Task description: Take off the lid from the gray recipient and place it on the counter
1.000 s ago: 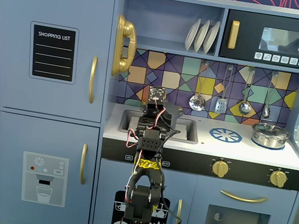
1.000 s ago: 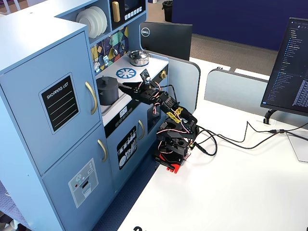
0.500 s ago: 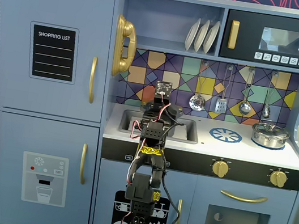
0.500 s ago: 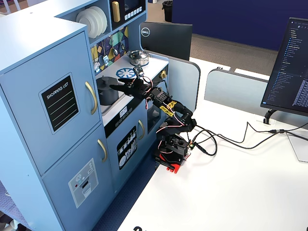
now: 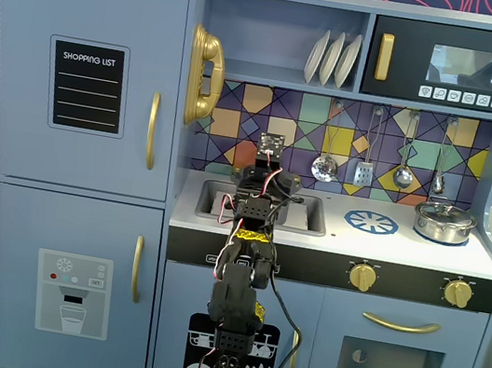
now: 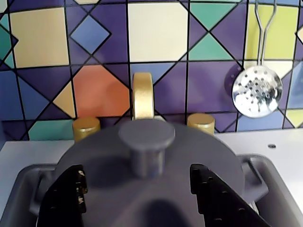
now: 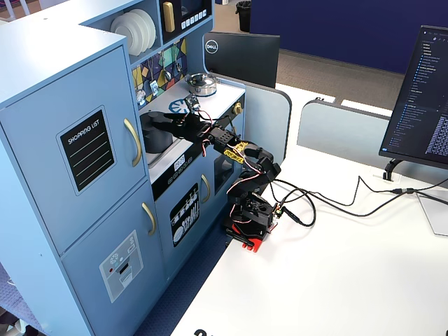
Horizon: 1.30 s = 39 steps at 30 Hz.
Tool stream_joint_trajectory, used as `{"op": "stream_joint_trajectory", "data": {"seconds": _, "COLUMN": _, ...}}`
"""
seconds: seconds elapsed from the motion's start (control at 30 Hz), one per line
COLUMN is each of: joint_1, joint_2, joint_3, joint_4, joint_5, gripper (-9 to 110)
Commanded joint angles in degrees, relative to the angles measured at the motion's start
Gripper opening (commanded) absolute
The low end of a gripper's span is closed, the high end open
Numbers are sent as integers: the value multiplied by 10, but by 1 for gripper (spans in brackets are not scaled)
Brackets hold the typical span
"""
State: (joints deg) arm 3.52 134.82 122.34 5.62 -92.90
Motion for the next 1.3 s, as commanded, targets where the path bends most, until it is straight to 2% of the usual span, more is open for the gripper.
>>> {"op": "stream_joint_trajectory", "data": {"seconds": 0.0, "joint_1": 4, "joint_2": -26, "joint_3": -49, "joint_4": -30, "joint_5": -4, "gripper": 18}}
{"op": "stream_joint_trajectory", "data": {"seconds": 0.67, "joint_1": 5, "joint_2": -149, "joint_3": -102, "joint_4": -108, "joint_5": -11, "gripper": 15}}
{"op": "stream_joint_trajectory", "data": {"seconds": 0.77, "joint_1": 1, "joint_2": -154, "joint_3": -103, "joint_4": -114, "joint_5": -15, "gripper": 11}}
{"op": "stream_joint_trajectory", "data": {"seconds": 0.87, "joint_1": -2, "joint_2": -155, "joint_3": -99, "joint_4": -113, "joint_5": -28, "gripper": 0}}
{"op": "stream_joint_trajectory", "data": {"seconds": 1.27, "joint_1": -7, "joint_2": -140, "joint_3": -94, "joint_4": -128, "joint_5": -23, "gripper": 0}}
